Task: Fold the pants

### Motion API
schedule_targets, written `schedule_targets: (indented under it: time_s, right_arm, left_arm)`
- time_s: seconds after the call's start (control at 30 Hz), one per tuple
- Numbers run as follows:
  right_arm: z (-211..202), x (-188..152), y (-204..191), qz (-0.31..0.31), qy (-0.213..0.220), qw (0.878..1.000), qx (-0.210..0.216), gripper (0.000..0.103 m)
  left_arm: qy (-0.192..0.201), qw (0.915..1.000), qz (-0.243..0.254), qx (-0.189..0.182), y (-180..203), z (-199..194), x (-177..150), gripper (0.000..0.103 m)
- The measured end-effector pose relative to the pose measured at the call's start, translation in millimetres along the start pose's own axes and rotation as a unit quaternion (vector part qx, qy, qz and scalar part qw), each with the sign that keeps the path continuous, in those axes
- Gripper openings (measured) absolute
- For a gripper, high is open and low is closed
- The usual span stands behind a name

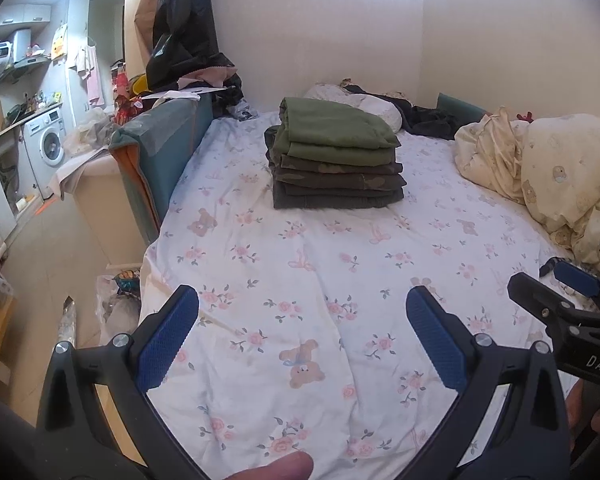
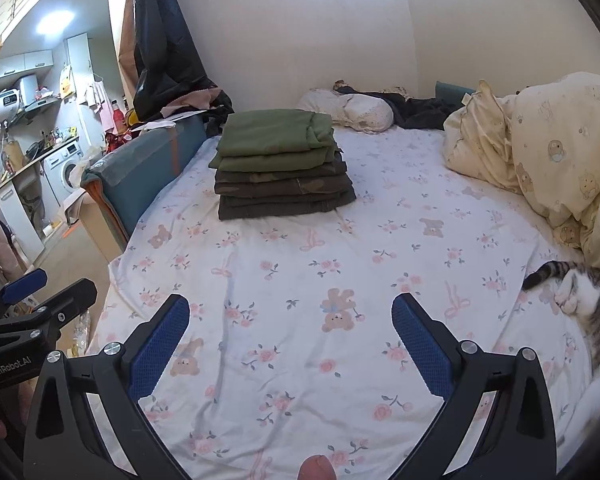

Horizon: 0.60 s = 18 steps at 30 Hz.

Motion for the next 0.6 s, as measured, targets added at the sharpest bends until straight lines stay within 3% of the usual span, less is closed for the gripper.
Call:
schedule_targets:
  time_s: [0.6]
  right_arm:
    - [1.0,1.1,2.1,-0.003,0.001,1.000,-0.001,0.103]
  left_arm:
    - [0.003,1.0000,0.002,0.000,0.6,0.2,0.3,0.102]
Point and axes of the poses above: each gripper's, at about its wrist camera, not at the fingertips, and z roughly the way its jaws point, y to its right, x to its top, the point moved 1 cm from there along z, roughly the way its jaws point, and after that the axes turned 5 degrees about x, right-handed, at the moved point
